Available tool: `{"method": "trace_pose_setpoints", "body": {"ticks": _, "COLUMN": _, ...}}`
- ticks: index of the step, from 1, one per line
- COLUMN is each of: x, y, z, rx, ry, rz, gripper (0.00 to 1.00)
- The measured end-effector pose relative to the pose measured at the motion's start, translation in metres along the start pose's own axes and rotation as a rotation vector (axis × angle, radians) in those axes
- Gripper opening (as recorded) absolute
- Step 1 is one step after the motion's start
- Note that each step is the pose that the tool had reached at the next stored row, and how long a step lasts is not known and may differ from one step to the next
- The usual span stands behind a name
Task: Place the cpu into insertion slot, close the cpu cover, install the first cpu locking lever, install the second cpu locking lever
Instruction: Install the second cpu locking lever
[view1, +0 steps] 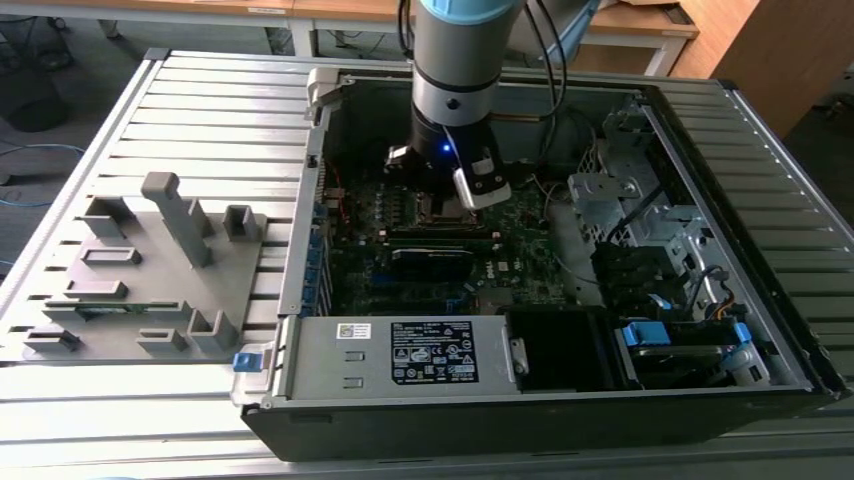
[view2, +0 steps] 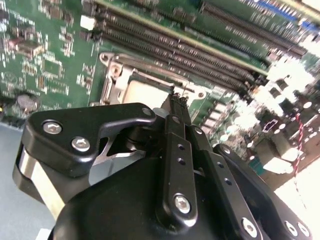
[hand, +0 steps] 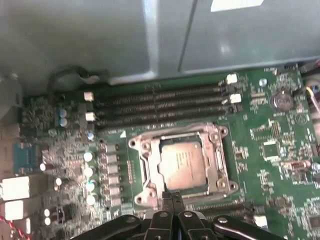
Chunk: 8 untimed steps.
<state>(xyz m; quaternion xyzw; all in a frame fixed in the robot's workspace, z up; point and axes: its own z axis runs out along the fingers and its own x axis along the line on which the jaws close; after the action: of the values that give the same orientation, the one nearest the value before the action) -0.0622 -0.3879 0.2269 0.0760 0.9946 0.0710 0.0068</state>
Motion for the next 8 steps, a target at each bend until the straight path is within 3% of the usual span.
{"method": "trace_pose_setpoints", "body": {"ticks": 3, "x": 0.0004, "y": 0.0034, "z": 0.0009, "rx": 0.0364, "ry": -0.0050, "rz": -0.001, "gripper": 0.11}}
{"method": "trace_pose_setpoints", "body": {"ticks": 5, "x": 0.0007, "y": 0.0084, "z": 0.0023, "rx": 0.0546, "ry": -0.0066, "rz": -0.001, "gripper": 0.11}}
{"method": "trace_pose_setpoints", "body": {"ticks": 8, "x": 0.0008, "y": 0.0174, "z": 0.0047, "rx": 0.0742, "ry": -0.0081, "rz": -0.001, "gripper": 0.11}}
